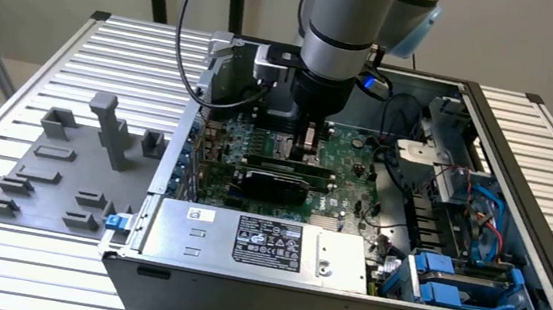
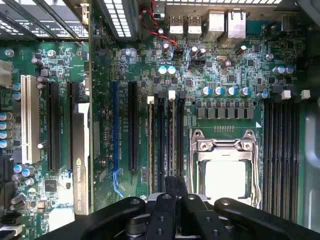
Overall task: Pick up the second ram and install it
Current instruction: 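Insert the second ram into the second slot, then press down the second ram until it locks into place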
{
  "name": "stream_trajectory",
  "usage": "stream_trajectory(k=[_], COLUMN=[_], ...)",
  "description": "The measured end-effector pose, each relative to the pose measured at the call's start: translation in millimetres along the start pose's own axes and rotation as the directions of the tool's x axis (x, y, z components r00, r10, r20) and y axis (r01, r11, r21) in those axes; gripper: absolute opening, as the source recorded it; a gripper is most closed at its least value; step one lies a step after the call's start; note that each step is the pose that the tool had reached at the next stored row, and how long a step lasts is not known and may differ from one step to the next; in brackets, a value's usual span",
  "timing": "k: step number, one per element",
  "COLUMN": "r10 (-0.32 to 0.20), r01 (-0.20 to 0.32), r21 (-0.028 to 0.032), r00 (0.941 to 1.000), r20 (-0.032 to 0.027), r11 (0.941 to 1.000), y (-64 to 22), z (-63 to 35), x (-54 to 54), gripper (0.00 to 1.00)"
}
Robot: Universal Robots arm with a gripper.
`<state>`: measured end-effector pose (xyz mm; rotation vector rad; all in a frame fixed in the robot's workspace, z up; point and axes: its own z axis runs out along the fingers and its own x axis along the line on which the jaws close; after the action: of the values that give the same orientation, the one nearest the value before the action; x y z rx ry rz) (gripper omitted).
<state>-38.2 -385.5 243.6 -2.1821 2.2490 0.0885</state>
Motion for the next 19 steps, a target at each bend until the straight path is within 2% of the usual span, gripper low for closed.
stream_trajectory(k=[15, 19], r10=[0.0, 0.0], r01=[0.0, 0.0], r21=[-0.0001, 0.0], r00=[1.0, 1.0], r20=[-0.0002, -0.0002], r11=[1.0, 1.0], y=[0.1, 0.3], z=[-0.1, 3.5], x=[0.0, 0.2], gripper=[0.11, 0.11])
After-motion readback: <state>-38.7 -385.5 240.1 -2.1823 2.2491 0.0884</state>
